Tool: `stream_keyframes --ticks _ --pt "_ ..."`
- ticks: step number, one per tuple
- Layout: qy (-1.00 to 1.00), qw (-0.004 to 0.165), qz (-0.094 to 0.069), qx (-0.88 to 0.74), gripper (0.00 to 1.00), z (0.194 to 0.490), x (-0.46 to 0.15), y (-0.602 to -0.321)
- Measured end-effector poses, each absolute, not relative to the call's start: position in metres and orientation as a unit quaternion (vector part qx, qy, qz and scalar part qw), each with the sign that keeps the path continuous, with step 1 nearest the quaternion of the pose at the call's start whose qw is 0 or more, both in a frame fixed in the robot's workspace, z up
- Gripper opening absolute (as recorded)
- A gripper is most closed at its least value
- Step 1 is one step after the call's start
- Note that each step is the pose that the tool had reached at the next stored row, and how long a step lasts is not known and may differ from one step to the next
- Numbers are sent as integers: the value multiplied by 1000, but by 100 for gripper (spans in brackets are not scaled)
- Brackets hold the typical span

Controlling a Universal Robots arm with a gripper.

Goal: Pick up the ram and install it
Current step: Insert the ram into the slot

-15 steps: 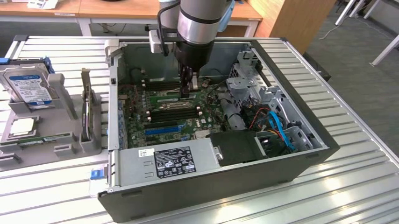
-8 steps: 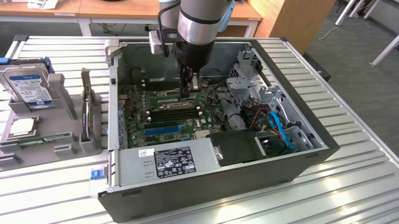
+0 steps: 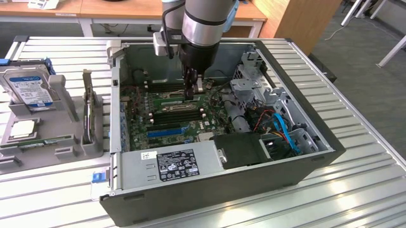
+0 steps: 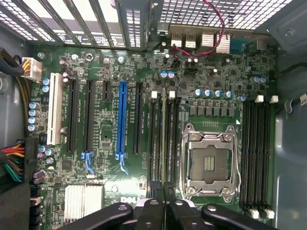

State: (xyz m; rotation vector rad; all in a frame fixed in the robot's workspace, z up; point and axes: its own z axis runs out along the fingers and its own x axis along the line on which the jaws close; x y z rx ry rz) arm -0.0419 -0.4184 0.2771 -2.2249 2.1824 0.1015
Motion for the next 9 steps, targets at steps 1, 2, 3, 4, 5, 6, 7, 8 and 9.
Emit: stream_keyframes --ticks 1,2,3,4,5,6,7,8,9 --pt "700 12 33 -713 11 277 -41 -418" --pt "700 12 33 -713 11 277 -41 -418" --pt "700 12 33 -713 11 277 -41 -418" --pt "700 12 33 -713 11 277 -41 -418" --pt "700 12 33 -713 11 276 -41 -419" --pt "700 12 33 -713 11 275 -41 -419" --pt "700 12 33 -713 11 274 -41 -419" --pt "700 12 33 -713 11 273 -41 -419" --pt "700 12 33 -713 11 272 -41 -419"
